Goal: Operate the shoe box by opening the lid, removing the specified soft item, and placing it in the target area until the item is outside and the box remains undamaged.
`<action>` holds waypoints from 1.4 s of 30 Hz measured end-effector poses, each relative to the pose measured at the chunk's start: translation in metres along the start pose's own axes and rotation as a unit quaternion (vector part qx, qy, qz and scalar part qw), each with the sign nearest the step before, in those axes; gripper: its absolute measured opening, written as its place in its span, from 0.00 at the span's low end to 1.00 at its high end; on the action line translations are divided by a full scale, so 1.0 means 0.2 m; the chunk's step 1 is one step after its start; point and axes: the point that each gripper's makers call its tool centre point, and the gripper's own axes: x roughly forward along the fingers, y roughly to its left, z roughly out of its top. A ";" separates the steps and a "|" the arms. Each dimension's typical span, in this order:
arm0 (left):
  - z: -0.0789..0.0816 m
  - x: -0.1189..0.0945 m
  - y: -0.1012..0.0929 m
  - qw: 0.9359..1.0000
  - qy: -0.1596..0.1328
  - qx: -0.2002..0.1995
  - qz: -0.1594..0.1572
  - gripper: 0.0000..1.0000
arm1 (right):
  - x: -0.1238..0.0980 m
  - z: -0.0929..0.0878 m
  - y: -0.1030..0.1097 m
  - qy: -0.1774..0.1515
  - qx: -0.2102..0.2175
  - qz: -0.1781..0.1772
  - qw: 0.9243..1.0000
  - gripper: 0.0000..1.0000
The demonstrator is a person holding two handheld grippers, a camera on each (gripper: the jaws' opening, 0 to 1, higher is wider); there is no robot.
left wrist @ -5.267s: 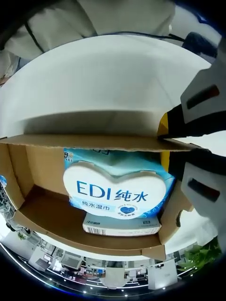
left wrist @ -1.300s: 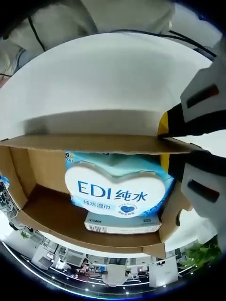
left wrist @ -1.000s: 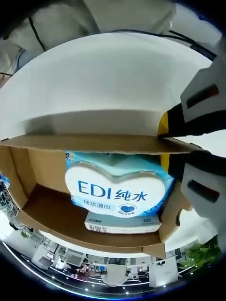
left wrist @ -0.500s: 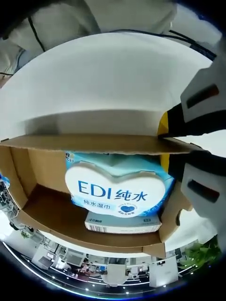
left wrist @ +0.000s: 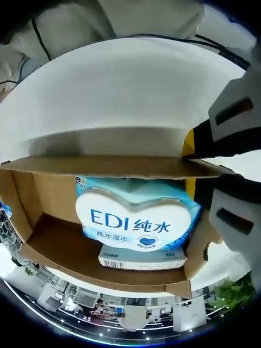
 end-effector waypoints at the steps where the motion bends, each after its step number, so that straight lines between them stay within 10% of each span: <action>1: 0.00 0.00 0.00 1.000 0.000 0.000 0.000 0.07 | 0.01 0.01 0.00 0.002 -0.005 0.000 1.000 0.30; 42: 0.00 0.00 0.00 1.000 -0.001 -0.004 -0.002 0.07 | 0.36 0.21 0.06 0.005 -0.077 0.059 0.995 0.24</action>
